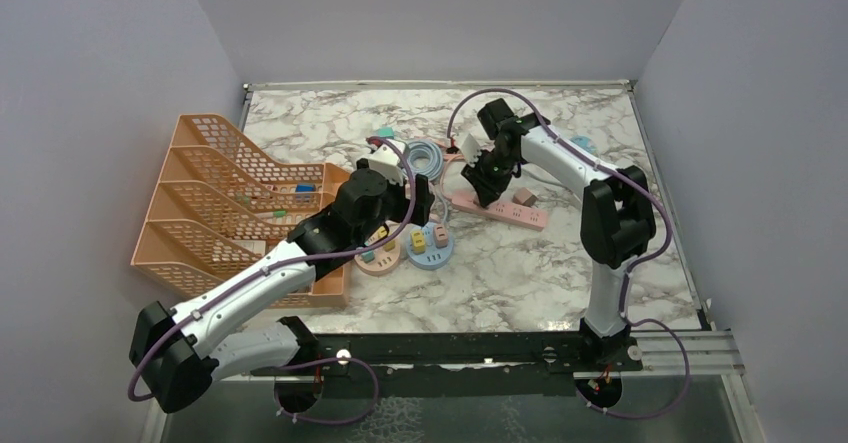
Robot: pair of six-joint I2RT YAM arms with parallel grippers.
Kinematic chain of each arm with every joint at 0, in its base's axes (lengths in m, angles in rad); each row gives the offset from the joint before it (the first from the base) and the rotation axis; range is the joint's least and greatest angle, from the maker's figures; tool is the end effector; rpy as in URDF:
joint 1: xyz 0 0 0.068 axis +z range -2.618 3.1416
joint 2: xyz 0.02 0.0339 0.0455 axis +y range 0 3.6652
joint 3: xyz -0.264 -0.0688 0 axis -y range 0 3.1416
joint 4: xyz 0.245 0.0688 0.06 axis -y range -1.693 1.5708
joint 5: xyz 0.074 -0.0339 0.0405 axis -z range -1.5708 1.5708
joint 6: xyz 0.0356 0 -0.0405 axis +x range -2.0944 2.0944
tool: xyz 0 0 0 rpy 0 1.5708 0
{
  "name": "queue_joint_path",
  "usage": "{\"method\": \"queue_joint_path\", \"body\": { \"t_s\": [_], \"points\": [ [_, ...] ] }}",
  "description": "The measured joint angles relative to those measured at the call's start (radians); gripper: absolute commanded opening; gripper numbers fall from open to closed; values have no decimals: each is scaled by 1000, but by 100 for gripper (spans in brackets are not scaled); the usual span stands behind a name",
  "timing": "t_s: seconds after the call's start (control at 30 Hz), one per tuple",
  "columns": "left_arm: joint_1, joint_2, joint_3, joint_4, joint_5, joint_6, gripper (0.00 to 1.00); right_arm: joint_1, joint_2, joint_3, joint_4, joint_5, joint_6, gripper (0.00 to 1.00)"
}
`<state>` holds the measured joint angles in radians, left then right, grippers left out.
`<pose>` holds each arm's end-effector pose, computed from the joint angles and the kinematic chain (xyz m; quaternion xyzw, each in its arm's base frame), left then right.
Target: Insert the plug
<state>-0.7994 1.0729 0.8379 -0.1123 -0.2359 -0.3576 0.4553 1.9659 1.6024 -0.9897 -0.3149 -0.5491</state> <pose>0.1791 -0.1722 0.3098 0.1122 0.8080 -0.2312 0.5302 0.3501 0.1837 0.2208 -0.4875 0.8524 0.1507 0.1144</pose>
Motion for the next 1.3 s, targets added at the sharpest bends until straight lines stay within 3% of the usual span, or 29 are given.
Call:
{"method": "queue_joint_path", "body": {
  "t_s": [0.33,1.3],
  "points": [
    [0,-59,0,32,-2,31,99,2,6,7,-39,41,-29,1],
    [0,-49,-2,60,-1,85,99,5,16,8,-8,31,-86,1]
  ]
}}
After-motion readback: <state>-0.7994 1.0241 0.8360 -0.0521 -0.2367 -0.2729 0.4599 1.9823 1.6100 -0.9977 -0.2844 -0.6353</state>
